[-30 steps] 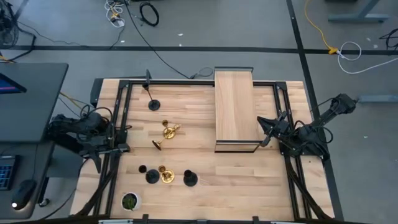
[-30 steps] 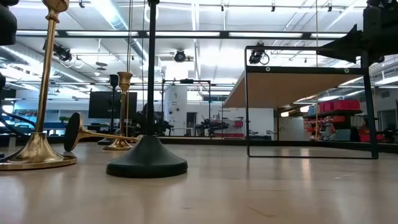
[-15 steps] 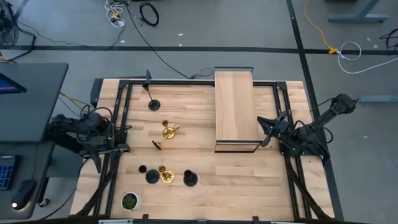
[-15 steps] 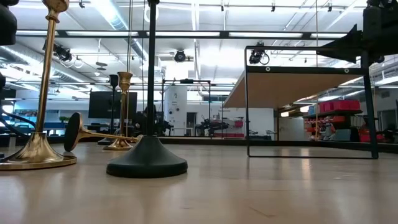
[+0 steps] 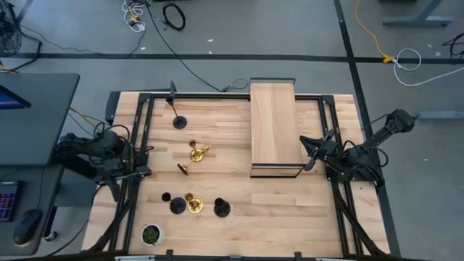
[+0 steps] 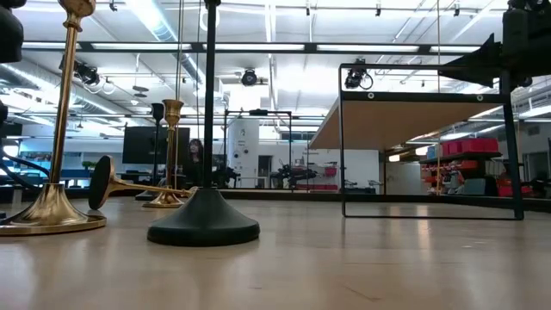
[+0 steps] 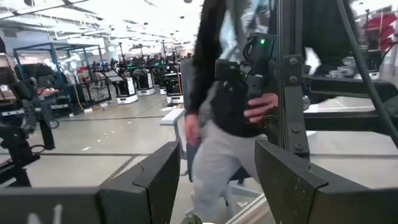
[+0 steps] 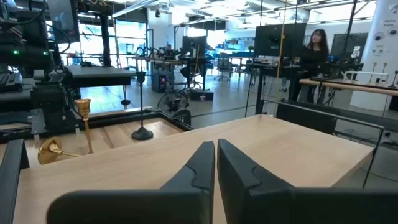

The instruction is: Pick & Place candle stick holders

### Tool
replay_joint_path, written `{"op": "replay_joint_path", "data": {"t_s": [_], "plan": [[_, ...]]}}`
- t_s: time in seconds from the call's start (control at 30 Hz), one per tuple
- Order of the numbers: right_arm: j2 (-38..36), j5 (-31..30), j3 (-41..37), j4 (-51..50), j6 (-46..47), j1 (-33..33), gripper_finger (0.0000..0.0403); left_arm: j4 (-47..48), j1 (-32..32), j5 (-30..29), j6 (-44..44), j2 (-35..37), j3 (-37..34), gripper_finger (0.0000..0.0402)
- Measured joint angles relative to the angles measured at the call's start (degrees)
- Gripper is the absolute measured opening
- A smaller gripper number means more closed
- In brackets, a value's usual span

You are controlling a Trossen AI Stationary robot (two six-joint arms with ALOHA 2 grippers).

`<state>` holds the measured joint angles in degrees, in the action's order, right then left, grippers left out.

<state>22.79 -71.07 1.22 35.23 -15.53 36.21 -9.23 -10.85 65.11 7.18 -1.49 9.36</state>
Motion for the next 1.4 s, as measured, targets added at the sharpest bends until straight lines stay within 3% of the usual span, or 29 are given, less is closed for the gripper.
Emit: {"op": "replay_joint_path", "data": {"t_s": [0.23,0.53,0.77,0.93,1.4], "plan": [[0.0,0.0,0.0,0.0,0.0,0.0,0.0022,-0.2,0.0,-7.9,2.4,0.0,0.0,0.0209],[0.0,0.0,0.0,0.0,0.0,0.0,0.0022,-5.6,0.0,-30.2,4.1,0.0,0.0,0.0209],[0.0,0.0,0.0,0.0,0.0,0.0,0.0022,-7.8,0.0,-42.1,4.0,0.0,0.0,0.0209],[0.0,0.0,0.0,0.0,0.0,0.0,0.0022,-7.7,0.0,-45.5,3.0,0.0,0.0,0.0209],[0.0,-0.5,0.0,0.1,0.0,-0.2,0.0022,-8.2,0.0,-47.0,2.6,0.0,0.0,0.0209]]}}
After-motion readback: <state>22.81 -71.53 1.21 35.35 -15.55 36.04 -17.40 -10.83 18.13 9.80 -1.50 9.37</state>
